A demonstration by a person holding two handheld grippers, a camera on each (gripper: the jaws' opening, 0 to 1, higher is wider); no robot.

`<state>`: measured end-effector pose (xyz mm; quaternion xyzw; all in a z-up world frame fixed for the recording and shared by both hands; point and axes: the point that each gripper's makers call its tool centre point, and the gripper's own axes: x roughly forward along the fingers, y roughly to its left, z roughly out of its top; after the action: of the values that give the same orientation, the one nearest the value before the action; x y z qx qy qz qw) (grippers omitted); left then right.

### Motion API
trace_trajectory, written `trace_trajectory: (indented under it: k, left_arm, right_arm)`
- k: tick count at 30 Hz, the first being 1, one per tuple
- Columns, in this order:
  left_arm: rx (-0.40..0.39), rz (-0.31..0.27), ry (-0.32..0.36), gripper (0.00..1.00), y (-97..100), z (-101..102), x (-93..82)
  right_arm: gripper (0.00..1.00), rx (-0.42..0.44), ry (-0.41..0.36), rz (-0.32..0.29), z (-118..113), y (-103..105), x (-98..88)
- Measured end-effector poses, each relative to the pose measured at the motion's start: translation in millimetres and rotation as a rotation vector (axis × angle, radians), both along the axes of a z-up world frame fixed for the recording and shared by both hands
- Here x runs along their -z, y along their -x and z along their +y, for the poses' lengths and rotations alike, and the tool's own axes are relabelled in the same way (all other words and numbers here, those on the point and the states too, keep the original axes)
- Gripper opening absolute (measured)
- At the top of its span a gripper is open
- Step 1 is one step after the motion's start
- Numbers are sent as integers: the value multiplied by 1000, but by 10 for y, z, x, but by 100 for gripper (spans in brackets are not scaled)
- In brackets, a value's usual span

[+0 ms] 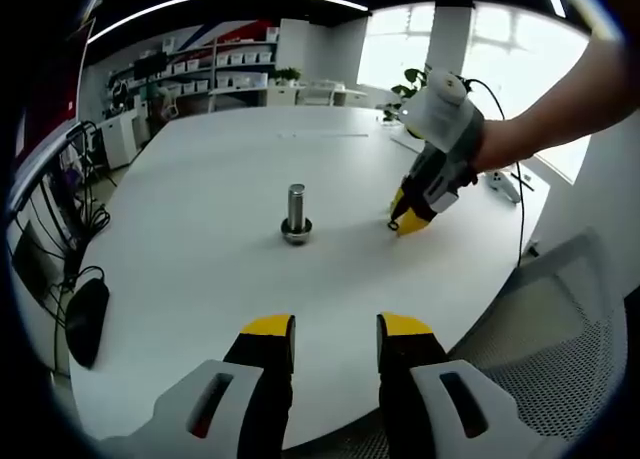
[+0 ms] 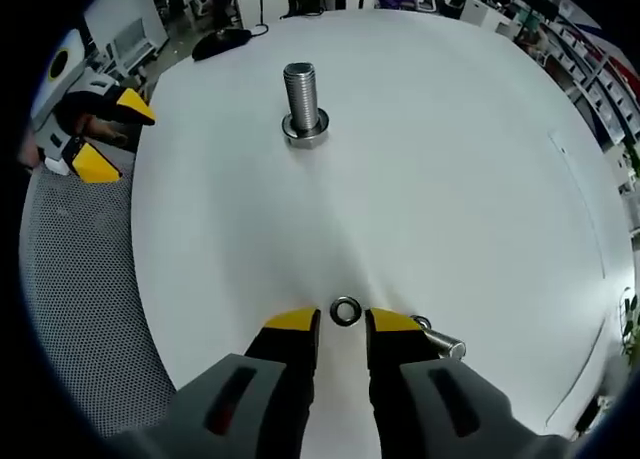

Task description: Place the washer onto the threaded stud by aligning its center hole with the stud, sliding it down to the base, and recovering from edge contact or off-axis alignment until the washer reaches the visible bottom stop.

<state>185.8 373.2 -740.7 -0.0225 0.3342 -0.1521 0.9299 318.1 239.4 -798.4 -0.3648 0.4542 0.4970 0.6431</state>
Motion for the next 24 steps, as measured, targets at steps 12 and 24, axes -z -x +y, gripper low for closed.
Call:
trace_trajectory:
  k: [12, 24]
  left_arm:
    - [0, 1, -1, 30, 3, 1, -2]
    - [-1, 1, -1, 30, 3, 0, 4]
  right_arm:
    - [17, -63, 52, 17, 22, -12, 16]
    - [15, -98, 116, 15, 21, 1, 16]
